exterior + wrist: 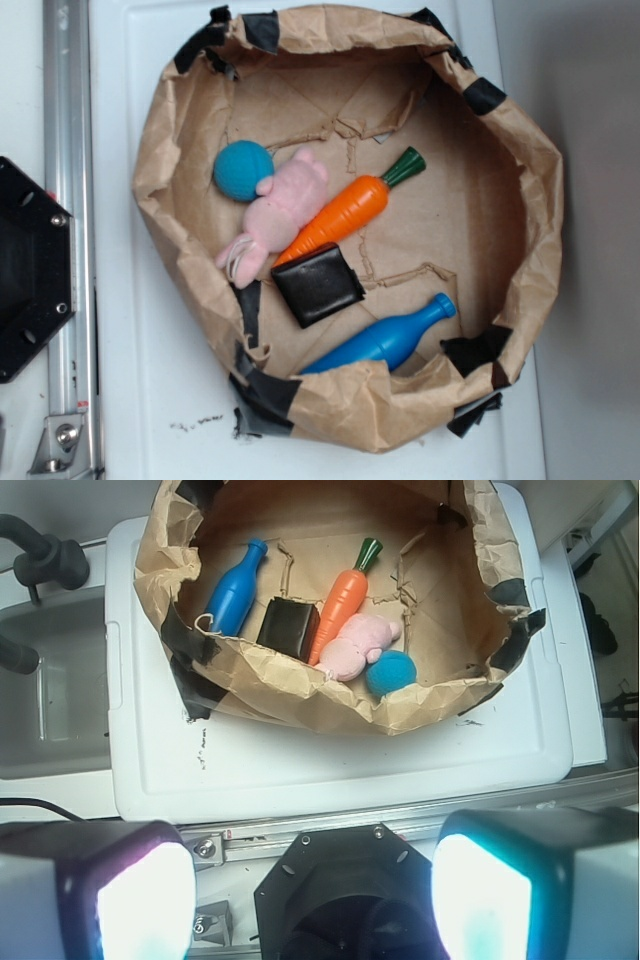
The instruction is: Grab the black box.
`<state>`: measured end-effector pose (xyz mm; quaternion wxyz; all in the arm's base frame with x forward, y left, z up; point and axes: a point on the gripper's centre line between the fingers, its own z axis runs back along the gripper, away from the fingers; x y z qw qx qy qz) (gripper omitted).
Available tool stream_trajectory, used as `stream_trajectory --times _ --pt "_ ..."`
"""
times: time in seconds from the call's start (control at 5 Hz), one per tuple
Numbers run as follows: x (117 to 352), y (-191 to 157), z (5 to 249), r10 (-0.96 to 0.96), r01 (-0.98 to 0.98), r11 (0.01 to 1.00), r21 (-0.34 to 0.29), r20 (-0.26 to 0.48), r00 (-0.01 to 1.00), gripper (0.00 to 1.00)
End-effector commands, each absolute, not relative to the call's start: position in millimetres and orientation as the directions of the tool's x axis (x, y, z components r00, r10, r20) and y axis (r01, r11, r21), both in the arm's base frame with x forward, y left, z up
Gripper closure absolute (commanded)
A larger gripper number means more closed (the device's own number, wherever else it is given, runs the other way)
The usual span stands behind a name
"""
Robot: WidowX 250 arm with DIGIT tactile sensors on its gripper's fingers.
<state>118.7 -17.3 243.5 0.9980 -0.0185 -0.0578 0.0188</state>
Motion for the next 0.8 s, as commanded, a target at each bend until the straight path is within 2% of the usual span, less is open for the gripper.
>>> stream_trajectory --times 0.0,0.2,0.4,0.6 --pt "118.7 -17.3 243.5 0.040 -0.035 0.999 -0.039 0.115 0.993 0.00" --pt "168.7 -8.0 225.2 -0.040 0.030 0.994 0.105 0.094 0.995 0.00" --pt "218.5 2.3 205.9 -0.090 0.082 0.987 0.141 0.057 0.994 0.00" --pt "262.7 12.4 176.7 -0.170 0.162 0.970 0.179 0.028 0.985 0.00"
